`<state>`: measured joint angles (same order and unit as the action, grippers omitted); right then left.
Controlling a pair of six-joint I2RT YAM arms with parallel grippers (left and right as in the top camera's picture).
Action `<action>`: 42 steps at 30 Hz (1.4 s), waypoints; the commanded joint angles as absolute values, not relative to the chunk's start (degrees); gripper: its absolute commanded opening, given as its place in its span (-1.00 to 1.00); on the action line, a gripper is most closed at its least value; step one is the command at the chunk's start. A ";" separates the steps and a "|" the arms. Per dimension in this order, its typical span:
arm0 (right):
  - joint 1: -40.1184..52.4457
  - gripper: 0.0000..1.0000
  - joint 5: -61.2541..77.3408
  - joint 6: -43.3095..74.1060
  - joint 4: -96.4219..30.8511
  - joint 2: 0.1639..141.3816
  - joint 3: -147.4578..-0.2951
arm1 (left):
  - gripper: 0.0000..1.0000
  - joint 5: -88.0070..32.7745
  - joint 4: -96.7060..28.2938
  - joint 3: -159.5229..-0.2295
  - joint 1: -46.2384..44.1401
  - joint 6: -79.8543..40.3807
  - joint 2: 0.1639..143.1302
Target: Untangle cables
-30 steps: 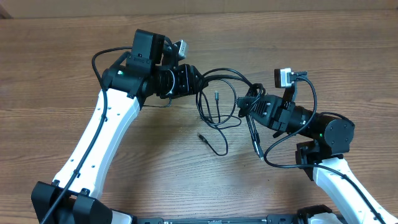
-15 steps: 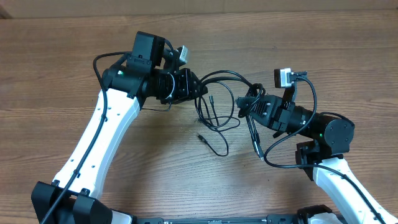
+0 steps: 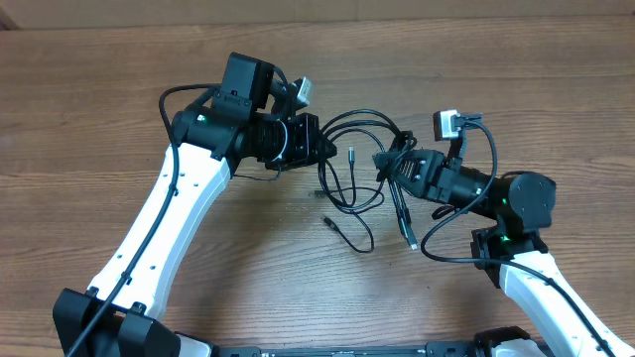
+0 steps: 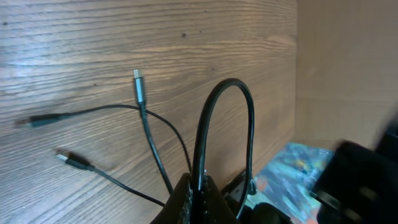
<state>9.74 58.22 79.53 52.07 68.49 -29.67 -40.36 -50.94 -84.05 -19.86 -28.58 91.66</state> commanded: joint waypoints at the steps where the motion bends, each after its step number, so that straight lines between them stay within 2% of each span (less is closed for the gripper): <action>1: 8.58 -0.93 55.53 73.03 44.86 68.27 -30.39 | -0.92 -45.19 -50.59 -84.93 -19.07 -28.32 91.83; 13: 3.55 -0.93 50.48 64.75 25.30 68.27 -30.39 | -0.92 -57.14 -50.72 -84.93 -13.26 -27.18 91.83; 22: 3.14 -0.93 45.78 57.93 11.53 68.27 -30.39 | -0.91 -62.94 -50.41 -84.93 -10.81 -27.00 91.83; 32: 3.14 -0.93 44.71 53.67 8.56 68.27 -30.35 | -0.92 -74.39 -50.28 -84.93 -5.93 -31.92 91.83; 42: 3.14 -0.92 43.20 52.99 5.82 68.27 -30.35 | -0.92 -78.15 -50.30 -84.93 -3.66 -39.79 91.83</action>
